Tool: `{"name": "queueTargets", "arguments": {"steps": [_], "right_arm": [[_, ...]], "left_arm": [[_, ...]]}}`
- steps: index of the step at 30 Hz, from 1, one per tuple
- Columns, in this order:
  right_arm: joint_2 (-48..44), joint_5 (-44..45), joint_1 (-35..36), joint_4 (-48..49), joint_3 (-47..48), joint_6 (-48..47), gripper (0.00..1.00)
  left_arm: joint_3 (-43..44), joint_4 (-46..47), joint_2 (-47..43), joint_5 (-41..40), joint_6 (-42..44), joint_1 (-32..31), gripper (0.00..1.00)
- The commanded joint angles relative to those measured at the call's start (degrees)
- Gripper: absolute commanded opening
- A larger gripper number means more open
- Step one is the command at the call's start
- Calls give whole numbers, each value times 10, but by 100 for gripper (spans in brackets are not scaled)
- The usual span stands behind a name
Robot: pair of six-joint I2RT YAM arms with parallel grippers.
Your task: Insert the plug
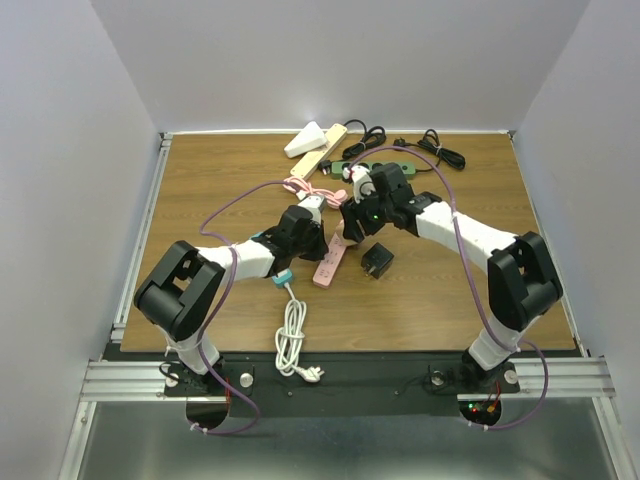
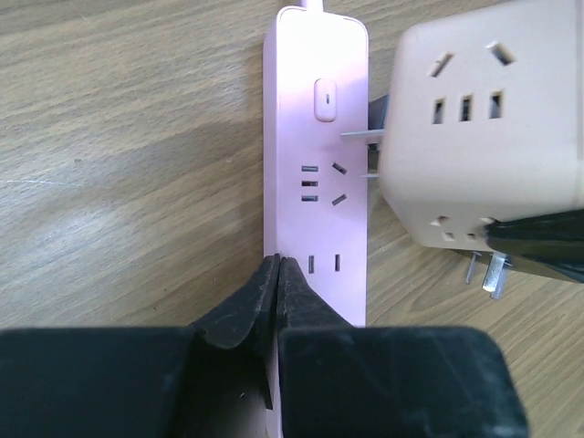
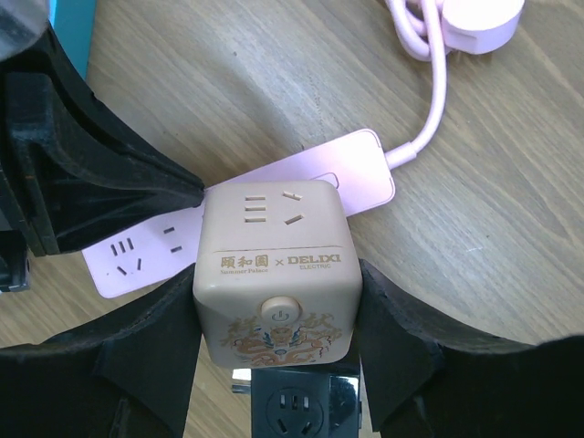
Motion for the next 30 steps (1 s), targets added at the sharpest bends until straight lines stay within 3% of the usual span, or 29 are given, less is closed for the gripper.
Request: {"name": "queueTargets", "arguments": {"steps": [1,14,30], "right_arm": [[12,-19,0,-15,41,-23,0],[40,10,19,-86,87,-55,0],[56,28,35,-99,108,-68,0]], "left_arm": [[-24,-32,24,0,4,-5,10],[-17,-32,24,10,11,-5,10],[-9,-38,19,10,18,-5,6]]}}
